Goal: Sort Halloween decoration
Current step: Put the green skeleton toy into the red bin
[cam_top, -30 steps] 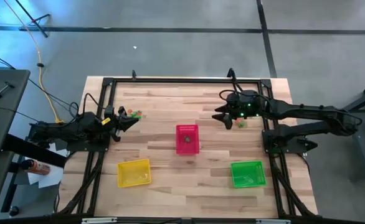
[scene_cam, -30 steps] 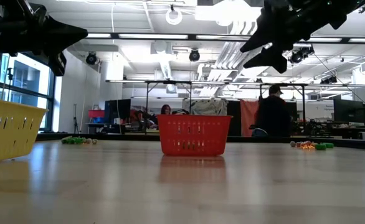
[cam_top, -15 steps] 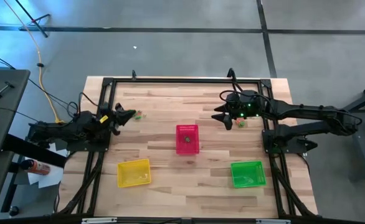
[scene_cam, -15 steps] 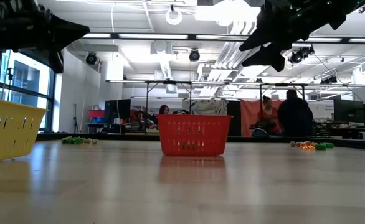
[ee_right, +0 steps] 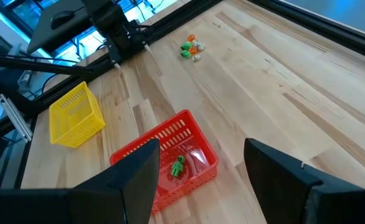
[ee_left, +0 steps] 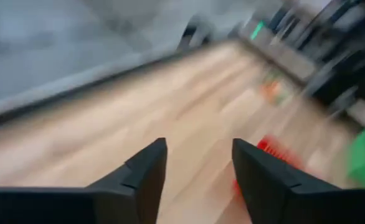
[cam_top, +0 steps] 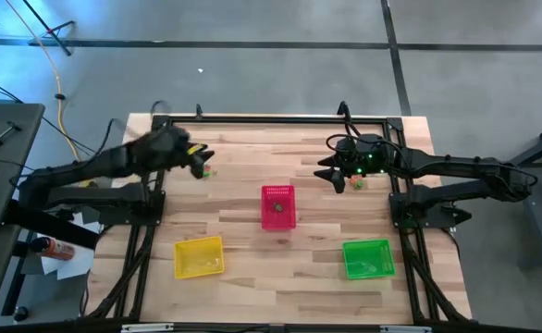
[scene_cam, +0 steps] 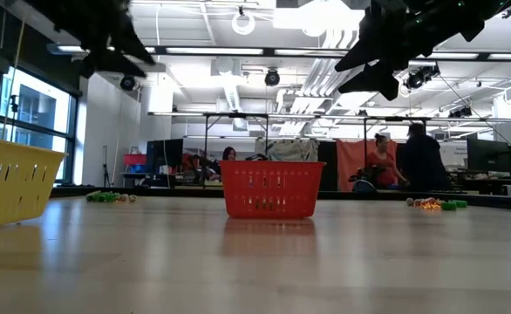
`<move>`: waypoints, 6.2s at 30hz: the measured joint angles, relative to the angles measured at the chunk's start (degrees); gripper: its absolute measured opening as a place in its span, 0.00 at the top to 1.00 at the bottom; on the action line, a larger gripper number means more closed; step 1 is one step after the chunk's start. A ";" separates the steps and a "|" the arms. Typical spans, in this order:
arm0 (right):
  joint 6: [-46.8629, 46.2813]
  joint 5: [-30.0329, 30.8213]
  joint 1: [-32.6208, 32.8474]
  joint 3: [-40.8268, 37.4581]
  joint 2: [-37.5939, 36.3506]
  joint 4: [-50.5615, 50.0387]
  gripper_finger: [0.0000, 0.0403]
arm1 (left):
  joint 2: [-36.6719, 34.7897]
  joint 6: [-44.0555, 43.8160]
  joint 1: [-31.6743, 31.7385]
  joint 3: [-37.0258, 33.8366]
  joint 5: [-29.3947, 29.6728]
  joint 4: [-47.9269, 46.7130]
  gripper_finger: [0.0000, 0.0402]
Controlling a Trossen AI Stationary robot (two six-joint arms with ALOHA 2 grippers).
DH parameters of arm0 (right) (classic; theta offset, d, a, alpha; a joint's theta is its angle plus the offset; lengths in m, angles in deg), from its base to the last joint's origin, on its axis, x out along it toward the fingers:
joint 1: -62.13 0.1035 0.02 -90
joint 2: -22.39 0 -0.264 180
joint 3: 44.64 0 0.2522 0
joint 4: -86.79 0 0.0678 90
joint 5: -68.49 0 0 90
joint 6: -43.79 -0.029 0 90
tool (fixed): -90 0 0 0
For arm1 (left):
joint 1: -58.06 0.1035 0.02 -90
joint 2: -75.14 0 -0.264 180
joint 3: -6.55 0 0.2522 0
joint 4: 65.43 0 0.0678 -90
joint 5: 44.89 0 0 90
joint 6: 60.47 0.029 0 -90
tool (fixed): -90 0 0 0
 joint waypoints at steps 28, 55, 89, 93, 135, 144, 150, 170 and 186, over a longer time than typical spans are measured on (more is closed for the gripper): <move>-1.75 2.10 0.02 0.00 0.13 -0.50 0.44 | 44.38 18.02 8.78 3.06 -6.22 -14.70 0.50; -3.04 6.97 0.02 0.00 0.13 -0.48 0.44 | 45.32 24.28 9.26 2.86 -9.04 -14.35 0.99; 0.24 7.64 0.00 0.00 0.13 8.55 0.44 | 32.15 9.23 6.20 3.67 -13.46 -14.22 0.83; 0.22 8.10 -0.13 0.00 0.13 8.54 0.44 | 37.89 9.19 6.09 4.00 -9.97 -12.91 0.69; -3.21 7.79 -0.11 0.00 0.13 8.35 0.44 | 26.66 17.40 6.10 5.12 -22.91 -8.38 0.99; -6.63 4.39 -0.11 0.00 0.13 27.32 0.44 | 16.75 15.26 5.40 5.22 -27.49 32.65 0.99; -1.08 -2.80 1.16 0.07 0.11 36.37 0.44 | 19.30 14.65 2.32 5.27 -31.52 50.48 0.99; 4.31 -2.67 4.09 0.07 0.11 35.78 0.44 | 22.36 12.16 -2.95 5.31 -30.41 51.75 0.99; 4.74 -2.70 3.98 0.07 0.11 35.74 0.44 | 53.61 26.80 -12.50 24.39 -30.69 19.66 0.99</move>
